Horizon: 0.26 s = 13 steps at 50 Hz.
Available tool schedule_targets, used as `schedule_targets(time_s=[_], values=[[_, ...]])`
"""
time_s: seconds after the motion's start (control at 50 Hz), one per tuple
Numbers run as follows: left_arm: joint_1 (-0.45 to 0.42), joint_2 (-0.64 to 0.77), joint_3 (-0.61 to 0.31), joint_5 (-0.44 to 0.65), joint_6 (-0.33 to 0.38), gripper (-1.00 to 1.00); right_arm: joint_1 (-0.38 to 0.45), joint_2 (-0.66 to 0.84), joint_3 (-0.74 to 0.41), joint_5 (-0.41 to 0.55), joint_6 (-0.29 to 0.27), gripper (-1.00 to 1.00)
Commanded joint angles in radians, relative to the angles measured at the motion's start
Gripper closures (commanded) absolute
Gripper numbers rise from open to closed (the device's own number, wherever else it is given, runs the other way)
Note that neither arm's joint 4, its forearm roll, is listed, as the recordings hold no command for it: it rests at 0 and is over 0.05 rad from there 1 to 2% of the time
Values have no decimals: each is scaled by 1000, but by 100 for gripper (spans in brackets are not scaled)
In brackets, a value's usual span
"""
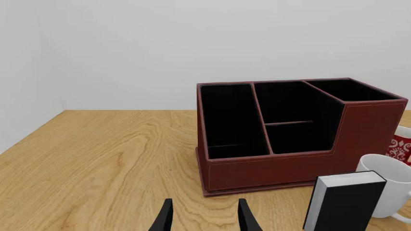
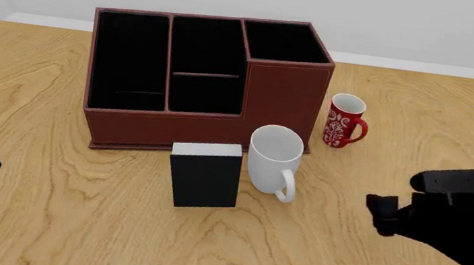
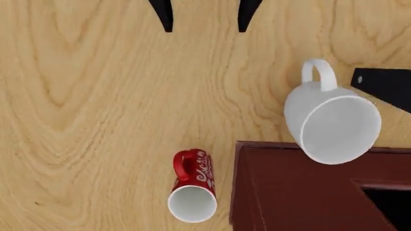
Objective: Pick up the red mug and place it to the right of the caddy.
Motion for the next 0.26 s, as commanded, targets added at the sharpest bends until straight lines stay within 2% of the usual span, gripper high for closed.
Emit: schedule_targets(time_s=[0.02, 0.04, 0.1, 0.14, 0.16, 0.18, 0.26], values=[[0, 0, 0, 0, 0, -100, -1, -655, 159, 359, 68, -100], [0, 0, 0, 0, 0, -100, 6, -717, 159, 413, 89, -100], [0, 0, 0, 0, 0, -100, 0, -890, 163, 556, 105, -100], [0, 0, 0, 0, 0, -100, -36, -982, 163, 629, 102, -100], [0, 0, 0, 0, 0, -100, -16, -1041, 161, 685, 140, -100], [0, 0, 0, 0, 0, -100, -37, -1096, 148, 728, 144, -100], [0, 0, 0, 0, 0, -100, -33, -1101, 125, 707, 177, -100]])
